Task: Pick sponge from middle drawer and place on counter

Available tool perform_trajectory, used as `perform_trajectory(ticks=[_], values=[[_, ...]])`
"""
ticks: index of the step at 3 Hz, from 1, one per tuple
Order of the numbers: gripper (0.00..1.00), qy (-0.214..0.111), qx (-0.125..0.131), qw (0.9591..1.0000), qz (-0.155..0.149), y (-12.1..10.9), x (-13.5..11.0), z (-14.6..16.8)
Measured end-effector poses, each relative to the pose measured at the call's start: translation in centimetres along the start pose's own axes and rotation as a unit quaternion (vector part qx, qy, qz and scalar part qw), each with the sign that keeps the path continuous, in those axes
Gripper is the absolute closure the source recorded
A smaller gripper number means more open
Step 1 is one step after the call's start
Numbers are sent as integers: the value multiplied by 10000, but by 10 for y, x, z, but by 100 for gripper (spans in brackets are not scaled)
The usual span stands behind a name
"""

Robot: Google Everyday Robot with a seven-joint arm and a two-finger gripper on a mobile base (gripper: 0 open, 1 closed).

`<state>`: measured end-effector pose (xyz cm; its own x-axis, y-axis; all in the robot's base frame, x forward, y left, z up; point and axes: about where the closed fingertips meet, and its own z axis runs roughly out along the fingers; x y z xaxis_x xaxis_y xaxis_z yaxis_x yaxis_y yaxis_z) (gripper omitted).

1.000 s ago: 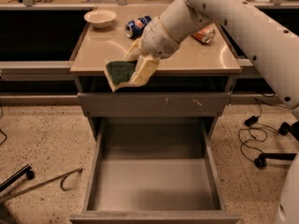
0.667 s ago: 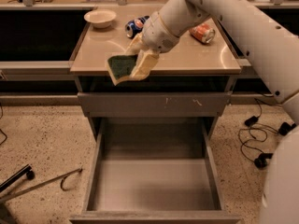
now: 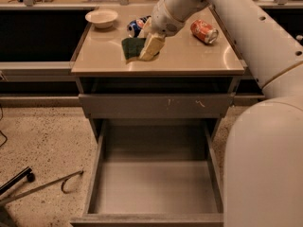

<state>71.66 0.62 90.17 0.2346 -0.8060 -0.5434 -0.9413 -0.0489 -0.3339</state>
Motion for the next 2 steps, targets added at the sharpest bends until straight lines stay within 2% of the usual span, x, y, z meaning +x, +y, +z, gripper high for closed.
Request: perform_trajectory(ticks=[1,2], values=[[100,234,342,9985,344,-28,19,-1],[100,303,444,9962,685,-42,38,6]])
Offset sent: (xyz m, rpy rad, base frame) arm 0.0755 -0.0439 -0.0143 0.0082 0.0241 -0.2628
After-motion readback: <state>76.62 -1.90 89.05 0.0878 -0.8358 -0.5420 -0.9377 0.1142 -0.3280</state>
